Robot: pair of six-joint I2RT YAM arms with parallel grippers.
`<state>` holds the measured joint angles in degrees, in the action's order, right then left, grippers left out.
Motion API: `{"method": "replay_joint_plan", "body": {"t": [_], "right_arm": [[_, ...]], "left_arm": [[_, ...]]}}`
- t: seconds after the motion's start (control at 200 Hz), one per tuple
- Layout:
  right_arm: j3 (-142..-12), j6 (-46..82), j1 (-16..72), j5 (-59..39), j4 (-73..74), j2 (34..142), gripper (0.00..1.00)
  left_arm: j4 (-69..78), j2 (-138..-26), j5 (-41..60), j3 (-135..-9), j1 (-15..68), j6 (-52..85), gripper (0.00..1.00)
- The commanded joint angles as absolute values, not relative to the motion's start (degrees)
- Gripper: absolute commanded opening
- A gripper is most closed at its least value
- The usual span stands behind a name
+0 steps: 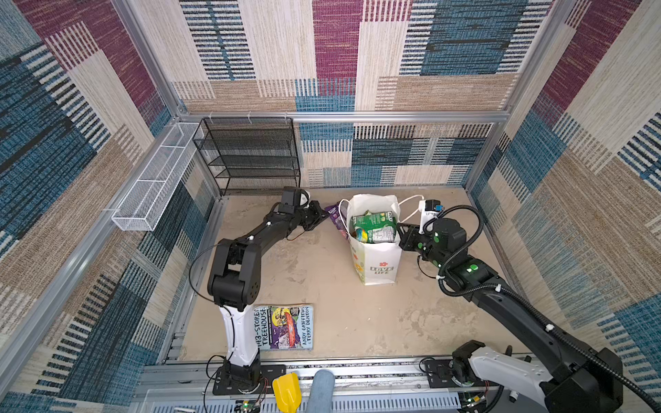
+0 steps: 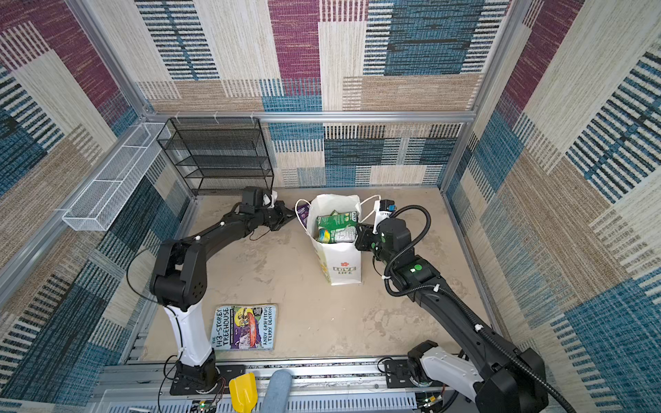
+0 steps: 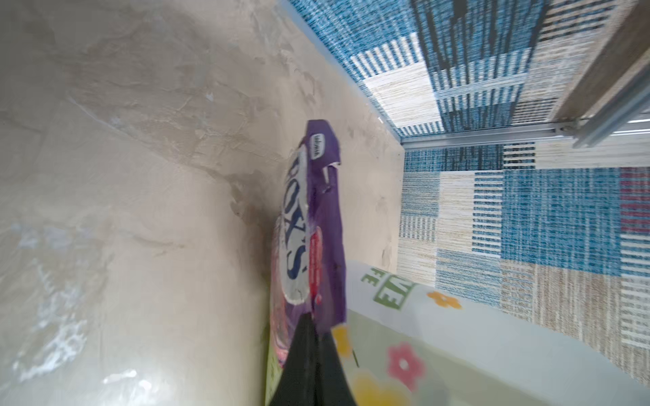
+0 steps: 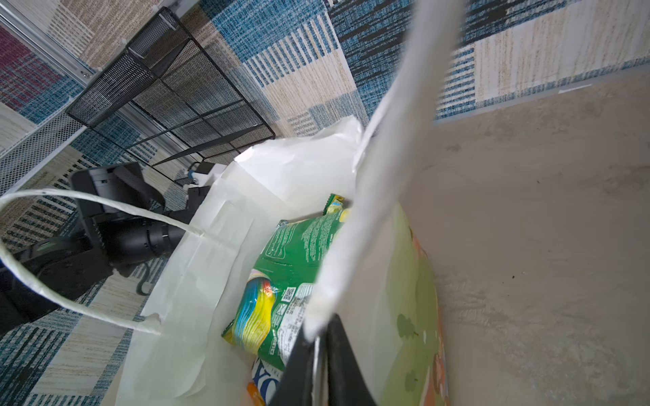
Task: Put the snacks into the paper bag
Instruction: 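Lift the purple Berries packet off the table with the left gripper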
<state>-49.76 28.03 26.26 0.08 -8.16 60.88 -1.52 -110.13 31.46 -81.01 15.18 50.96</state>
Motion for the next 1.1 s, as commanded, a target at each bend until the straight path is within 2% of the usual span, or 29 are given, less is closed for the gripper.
{"method": "replay_joint_plan", "body": {"t": [0.0,0.28,0.541,1.097], "right_arm": [[-49.48,27.84,26.28,0.0,-6.66,60.3,0.12],[-49.48,27.87,26.28,-0.27,-6.61,60.56,0.12],[-49.48,27.91,26.28,-0.27,-6.59,60.44,0.12],[-49.39,27.95,26.32,-0.62,-6.33,60.91,0.12]], "left_arm": [[-2.52,-103.35,28.14,-77.36,15.27,48.75,0.0],[-13.88,-86.78,22.65,-70.87,15.28,42.26,0.0],[-21.31,-76.18,20.57,-68.57,15.27,38.71,0.0],[-30.86,-63.34,23.52,-75.69,15.46,38.03,0.0]]}}
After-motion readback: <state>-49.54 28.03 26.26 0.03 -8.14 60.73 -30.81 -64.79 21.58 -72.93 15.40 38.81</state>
